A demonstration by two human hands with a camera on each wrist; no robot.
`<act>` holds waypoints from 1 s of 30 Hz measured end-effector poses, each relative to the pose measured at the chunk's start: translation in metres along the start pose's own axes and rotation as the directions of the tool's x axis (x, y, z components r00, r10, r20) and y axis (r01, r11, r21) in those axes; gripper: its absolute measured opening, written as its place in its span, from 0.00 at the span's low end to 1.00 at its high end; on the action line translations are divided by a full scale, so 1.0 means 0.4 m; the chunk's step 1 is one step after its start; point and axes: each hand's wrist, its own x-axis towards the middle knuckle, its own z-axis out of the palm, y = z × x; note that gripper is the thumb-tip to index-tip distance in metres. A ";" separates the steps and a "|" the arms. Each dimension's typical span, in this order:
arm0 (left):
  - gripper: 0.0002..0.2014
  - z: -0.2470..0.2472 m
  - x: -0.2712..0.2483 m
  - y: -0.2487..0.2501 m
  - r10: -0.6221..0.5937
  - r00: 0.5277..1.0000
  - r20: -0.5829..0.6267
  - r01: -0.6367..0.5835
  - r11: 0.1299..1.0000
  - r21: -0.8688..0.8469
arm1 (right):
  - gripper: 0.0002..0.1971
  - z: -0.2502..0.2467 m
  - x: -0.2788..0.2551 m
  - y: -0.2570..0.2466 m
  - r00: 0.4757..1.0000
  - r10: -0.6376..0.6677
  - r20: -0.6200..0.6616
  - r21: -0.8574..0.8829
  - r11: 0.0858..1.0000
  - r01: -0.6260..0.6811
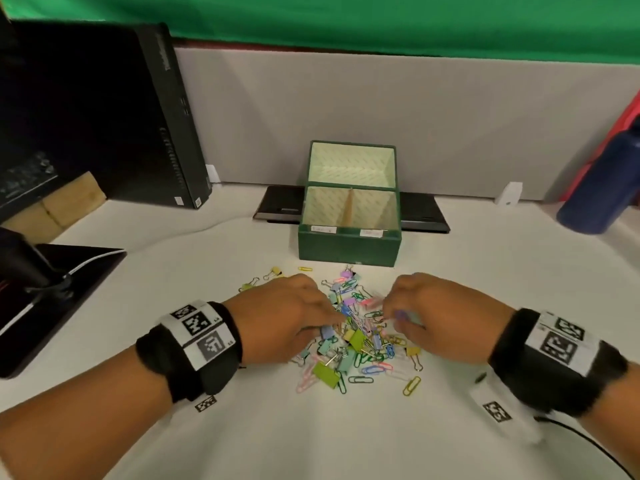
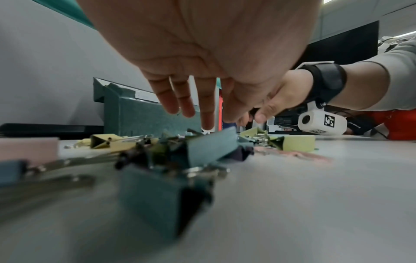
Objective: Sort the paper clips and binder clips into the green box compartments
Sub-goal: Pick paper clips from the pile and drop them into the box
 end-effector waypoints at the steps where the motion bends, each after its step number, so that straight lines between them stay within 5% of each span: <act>1: 0.24 -0.001 0.013 0.002 -0.020 0.999 0.037 0.020 1.000 -0.006 | 0.14 0.013 -0.006 0.002 1.000 0.012 0.014 -0.014 1.000 -0.012; 4: 0.25 -0.010 0.040 0.005 -0.078 0.992 0.104 0.078 0.997 0.006 | 0.17 0.019 0.018 -0.014 1.000 0.014 -0.005 -0.012 1.000 -0.015; 12: 0.14 -0.018 0.059 -0.001 -0.272 0.961 0.042 0.271 0.962 0.041 | 0.21 0.020 0.127 -0.071 0.994 0.009 0.111 -0.033 0.999 -0.006; 17: 0.13 -0.023 0.088 0.013 -0.325 0.938 0.117 0.327 0.945 0.003 | 0.08 0.022 0.139 -0.079 0.995 0.024 0.099 0.151 0.988 -0.039; 22: 0.14 -0.023 0.103 0.026 -0.313 0.939 0.140 0.320 0.947 -0.034 | 0.10 0.021 0.132 -0.036 0.996 0.087 0.009 0.419 0.904 -0.082; 24: 0.18 -0.023 0.104 0.022 -0.319 0.935 0.154 0.329 0.943 -0.044 | 0.09 0.016 0.121 -0.011 0.987 0.157 -0.025 0.629 0.770 -0.107; 25: 0.17 -0.023 0.104 0.020 -0.321 0.935 0.148 0.332 0.942 -0.056 | 0.08 0.013 0.113 -0.001 0.979 0.202 -0.013 0.764 0.634 -0.120; 28: 0.15 -0.021 0.104 0.019 -0.313 0.945 0.097 0.321 0.944 -0.081 | 0.07 -0.001 0.092 0.007 0.955 0.284 0.087 0.994 0.039 -0.103; 30: 0.18 -0.021 0.105 0.021 -0.307 0.947 0.091 0.313 0.947 -0.067 | 0.10 -0.006 0.087 0.011 0.942 0.311 0.131 0.974 -0.217 -0.063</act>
